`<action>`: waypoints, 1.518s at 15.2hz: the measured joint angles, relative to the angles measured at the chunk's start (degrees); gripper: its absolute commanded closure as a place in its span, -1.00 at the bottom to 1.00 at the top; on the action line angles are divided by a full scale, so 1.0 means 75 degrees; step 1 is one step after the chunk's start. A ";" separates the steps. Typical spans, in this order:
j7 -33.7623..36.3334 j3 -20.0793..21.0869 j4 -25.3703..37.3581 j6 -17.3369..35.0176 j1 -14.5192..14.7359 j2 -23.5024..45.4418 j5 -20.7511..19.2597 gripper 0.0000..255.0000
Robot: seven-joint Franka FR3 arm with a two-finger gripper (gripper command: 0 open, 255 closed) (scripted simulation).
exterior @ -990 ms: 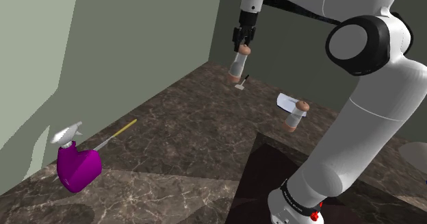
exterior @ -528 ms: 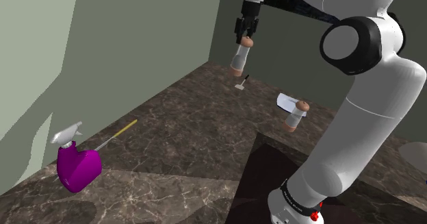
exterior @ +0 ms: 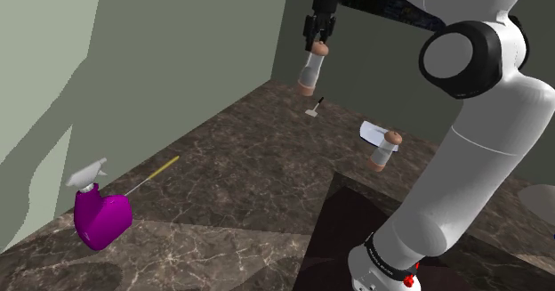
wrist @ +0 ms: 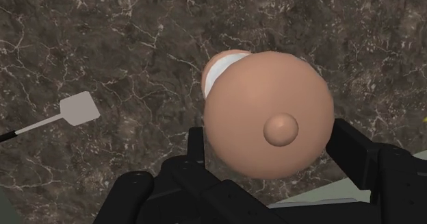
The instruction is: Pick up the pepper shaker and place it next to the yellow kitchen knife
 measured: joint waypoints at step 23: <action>0.4130 0.2025 -0.2980 0.1618 0.2126 -0.1367 0.0165 1.00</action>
